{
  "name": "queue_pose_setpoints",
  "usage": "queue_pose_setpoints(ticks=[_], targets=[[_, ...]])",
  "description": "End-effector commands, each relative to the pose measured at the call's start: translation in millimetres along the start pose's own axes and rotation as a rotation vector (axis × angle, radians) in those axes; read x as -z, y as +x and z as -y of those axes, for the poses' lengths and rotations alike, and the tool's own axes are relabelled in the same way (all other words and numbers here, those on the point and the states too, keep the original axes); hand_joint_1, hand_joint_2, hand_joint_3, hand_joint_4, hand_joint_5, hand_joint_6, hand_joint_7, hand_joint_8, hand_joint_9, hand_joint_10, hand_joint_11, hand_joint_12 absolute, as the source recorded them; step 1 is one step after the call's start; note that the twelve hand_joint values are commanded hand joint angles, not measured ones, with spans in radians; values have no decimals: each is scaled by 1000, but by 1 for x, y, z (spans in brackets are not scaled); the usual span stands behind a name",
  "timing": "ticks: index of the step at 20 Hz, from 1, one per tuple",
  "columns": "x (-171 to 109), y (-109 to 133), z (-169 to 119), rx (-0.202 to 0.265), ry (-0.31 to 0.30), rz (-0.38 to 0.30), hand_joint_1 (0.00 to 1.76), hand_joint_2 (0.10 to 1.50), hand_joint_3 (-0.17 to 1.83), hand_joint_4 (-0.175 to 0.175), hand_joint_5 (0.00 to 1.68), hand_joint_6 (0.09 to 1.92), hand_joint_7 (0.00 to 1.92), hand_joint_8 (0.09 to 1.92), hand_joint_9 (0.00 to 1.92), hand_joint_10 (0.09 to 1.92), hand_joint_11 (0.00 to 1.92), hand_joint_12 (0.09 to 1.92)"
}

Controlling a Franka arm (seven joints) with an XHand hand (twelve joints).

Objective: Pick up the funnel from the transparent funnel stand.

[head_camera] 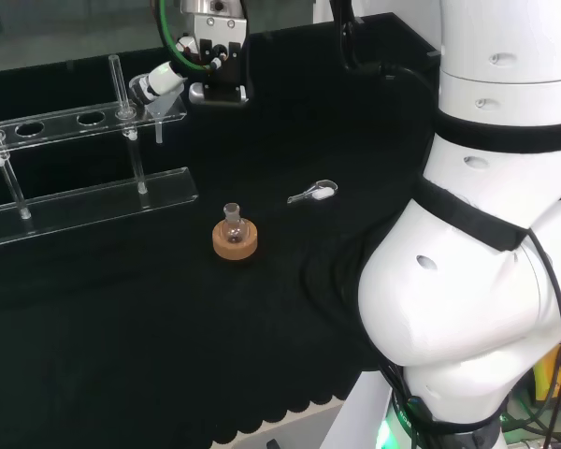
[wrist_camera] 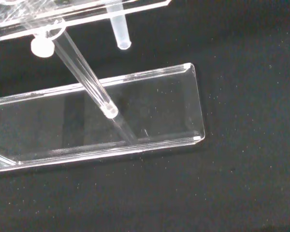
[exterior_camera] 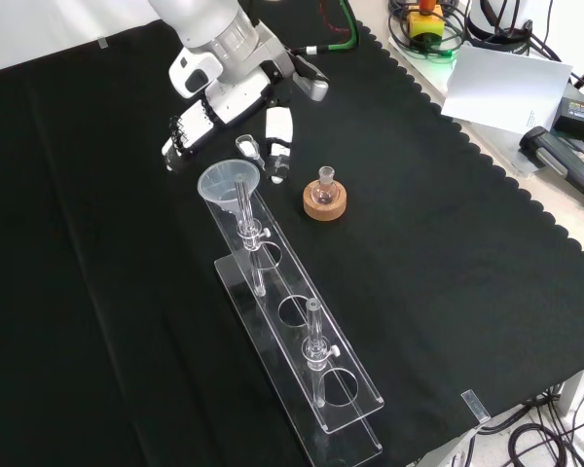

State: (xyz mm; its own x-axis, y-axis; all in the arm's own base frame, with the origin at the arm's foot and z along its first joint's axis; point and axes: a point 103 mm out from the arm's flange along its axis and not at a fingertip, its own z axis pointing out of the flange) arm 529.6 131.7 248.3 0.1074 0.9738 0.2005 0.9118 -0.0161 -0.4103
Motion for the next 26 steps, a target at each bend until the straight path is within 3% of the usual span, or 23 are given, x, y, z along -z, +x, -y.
queue_pose_setpoints(ticks=[1, 16, 26], targets=[[3, -2, -6, 8, 3, -9, 411, 675, -7, -58, 0, 87, 0, 87, 0, 87, 0, 432], [4, 6, -23, 46, 15, -42, 390, 677, -2, -60, 0, 87, 7, 87, 0, 87, 0, 209], [1, 9, -26, 41, 5, -50, 380, 683, 1, -73, 0, 87, 203, 106, 59, 87, 0, 89]])
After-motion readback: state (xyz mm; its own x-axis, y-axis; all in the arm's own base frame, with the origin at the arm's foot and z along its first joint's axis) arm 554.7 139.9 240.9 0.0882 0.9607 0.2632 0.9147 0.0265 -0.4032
